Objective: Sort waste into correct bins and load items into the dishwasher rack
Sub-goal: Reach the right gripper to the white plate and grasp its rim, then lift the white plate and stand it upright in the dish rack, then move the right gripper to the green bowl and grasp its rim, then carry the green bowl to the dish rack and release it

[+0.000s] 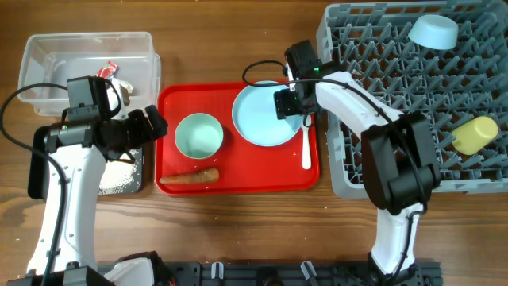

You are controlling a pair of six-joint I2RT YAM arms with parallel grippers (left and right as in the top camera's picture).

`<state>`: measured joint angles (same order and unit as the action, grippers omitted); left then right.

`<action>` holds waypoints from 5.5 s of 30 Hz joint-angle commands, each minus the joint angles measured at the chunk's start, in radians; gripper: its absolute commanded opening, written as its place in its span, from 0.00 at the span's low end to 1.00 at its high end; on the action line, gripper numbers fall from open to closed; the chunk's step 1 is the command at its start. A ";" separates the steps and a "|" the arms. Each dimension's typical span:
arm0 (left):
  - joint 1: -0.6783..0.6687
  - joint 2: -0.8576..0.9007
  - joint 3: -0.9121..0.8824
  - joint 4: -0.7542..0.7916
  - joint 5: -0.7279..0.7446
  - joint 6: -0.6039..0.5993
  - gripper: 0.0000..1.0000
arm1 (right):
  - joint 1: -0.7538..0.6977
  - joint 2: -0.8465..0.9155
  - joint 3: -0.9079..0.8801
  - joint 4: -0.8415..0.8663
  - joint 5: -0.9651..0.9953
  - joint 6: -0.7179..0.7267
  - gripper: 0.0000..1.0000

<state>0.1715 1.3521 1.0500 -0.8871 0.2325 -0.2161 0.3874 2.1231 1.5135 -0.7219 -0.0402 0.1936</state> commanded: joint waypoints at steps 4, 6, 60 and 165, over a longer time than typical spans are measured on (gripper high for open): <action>0.006 0.004 0.010 -0.002 0.002 -0.009 0.99 | 0.008 0.034 -0.003 0.005 -0.012 0.024 0.58; 0.006 0.004 0.010 -0.002 0.002 -0.009 0.99 | 0.002 0.034 -0.003 0.005 -0.012 0.027 0.43; 0.006 0.004 0.010 -0.001 0.002 -0.009 0.99 | -0.121 -0.290 0.003 0.073 0.747 -0.063 0.08; 0.006 0.004 0.010 0.007 0.002 -0.010 0.99 | -0.227 -0.110 -0.012 0.190 1.084 -0.034 0.70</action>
<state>0.1715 1.3521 1.0500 -0.8829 0.2325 -0.2161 0.1356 2.0106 1.5066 -0.5343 1.0908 0.1528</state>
